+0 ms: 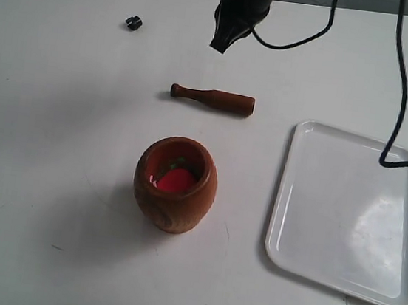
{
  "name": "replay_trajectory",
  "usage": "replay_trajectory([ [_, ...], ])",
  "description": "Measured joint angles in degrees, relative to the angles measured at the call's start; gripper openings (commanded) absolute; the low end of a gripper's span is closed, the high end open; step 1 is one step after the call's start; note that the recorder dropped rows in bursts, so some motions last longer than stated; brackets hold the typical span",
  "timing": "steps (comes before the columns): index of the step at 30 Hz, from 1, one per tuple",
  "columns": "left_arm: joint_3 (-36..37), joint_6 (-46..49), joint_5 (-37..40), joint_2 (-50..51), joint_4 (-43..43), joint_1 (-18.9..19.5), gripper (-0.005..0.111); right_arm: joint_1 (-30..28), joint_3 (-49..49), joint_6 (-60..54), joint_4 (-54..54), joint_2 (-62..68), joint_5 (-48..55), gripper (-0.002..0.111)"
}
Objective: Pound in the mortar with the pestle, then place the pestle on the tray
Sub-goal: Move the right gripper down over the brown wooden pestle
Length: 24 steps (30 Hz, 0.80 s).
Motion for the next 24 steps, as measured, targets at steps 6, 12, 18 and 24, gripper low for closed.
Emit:
replay_trajectory([
  [6,0.00,0.00,0.00,0.00,0.00,0.00,0.000,2.22,0.00,-3.59,0.00,2.78,0.23,0.068],
  [12,0.00,0.00,0.00,0.00,0.00,0.00,0.000,4.35,-0.13,-4.22,-0.64,4.24,-1.57,0.070],
  [18,0.00,0.00,0.00,0.00,0.00,0.00,0.000,4.89,-0.13,-5.08,-2.65,6.56,-2.89,0.070],
  [24,0.00,0.00,0.00,0.00,0.00,0.00,0.000,4.89,-0.13,-5.22,-3.56,7.72,-4.40,0.069],
])
